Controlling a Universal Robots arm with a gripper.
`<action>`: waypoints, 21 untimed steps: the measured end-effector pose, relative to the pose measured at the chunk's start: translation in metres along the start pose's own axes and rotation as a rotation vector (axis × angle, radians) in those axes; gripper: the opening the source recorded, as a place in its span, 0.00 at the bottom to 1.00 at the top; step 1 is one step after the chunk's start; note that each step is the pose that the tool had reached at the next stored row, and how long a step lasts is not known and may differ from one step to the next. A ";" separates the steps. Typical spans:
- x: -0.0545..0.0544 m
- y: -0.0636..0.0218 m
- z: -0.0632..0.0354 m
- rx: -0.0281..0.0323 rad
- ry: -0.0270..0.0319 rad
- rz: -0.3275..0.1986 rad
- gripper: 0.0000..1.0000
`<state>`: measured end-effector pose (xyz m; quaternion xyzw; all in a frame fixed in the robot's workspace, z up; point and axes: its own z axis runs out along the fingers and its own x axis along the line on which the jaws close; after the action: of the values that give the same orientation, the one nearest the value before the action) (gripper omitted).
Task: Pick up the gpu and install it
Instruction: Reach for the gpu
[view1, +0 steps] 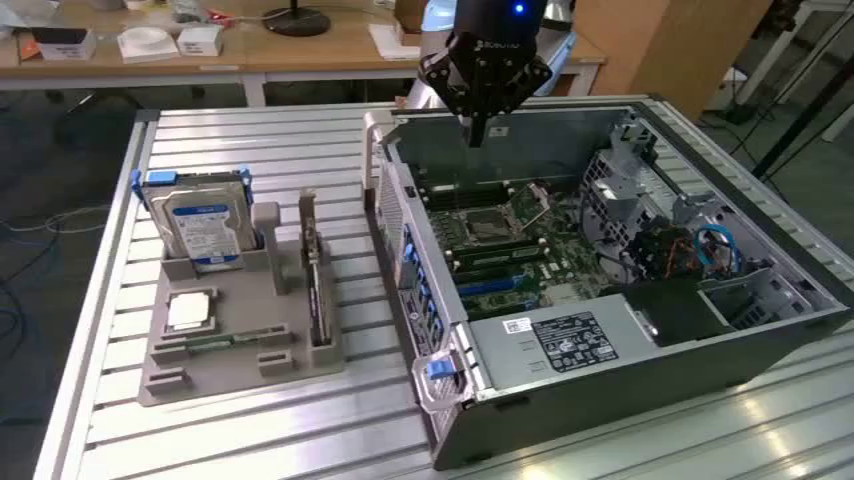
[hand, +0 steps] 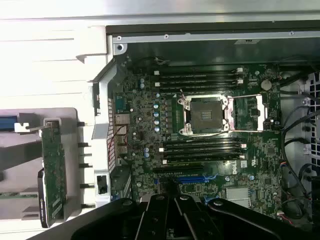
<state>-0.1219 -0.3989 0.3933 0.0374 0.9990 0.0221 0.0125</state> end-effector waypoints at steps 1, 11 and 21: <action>0.000 0.0000 0.0000 0.0000 0.0000 0.000 0.11; 0.000 0.0000 0.0000 0.0000 0.0000 0.000 0.11; 0.005 -0.0004 0.0006 0.0000 0.0000 0.000 0.11</action>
<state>-0.1270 -0.3989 0.3926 0.0374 0.9990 0.0221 0.0125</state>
